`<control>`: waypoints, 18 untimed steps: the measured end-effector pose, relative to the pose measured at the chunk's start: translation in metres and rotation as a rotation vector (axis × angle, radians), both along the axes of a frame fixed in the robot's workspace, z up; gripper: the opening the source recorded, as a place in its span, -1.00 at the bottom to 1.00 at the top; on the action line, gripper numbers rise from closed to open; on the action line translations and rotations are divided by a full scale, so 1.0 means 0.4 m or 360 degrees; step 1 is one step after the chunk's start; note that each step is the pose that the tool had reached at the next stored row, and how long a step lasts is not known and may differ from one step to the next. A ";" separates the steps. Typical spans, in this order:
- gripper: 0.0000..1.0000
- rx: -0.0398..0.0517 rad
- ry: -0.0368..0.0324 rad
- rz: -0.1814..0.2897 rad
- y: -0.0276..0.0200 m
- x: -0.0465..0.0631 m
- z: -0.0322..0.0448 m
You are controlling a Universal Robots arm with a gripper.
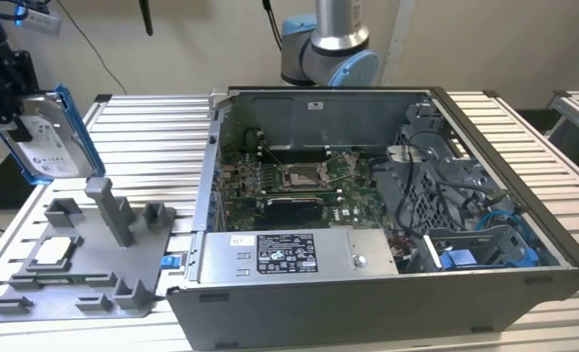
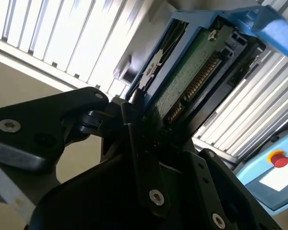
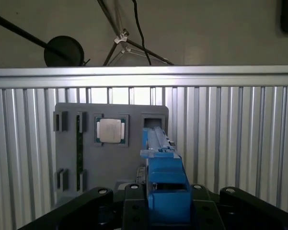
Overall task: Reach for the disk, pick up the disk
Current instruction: 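Pick up the disk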
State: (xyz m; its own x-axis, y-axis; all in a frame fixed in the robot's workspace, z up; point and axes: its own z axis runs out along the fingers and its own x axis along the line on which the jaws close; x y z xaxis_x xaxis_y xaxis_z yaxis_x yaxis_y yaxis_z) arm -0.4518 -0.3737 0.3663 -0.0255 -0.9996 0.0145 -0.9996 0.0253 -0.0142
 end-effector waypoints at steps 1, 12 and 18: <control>-1.00 0.0000 0.0000 0.0000 0.000 0.000 0.004; -1.00 0.0000 0.0000 0.0000 0.000 0.000 0.041; -1.00 0.0000 0.0000 0.0000 0.000 0.000 0.057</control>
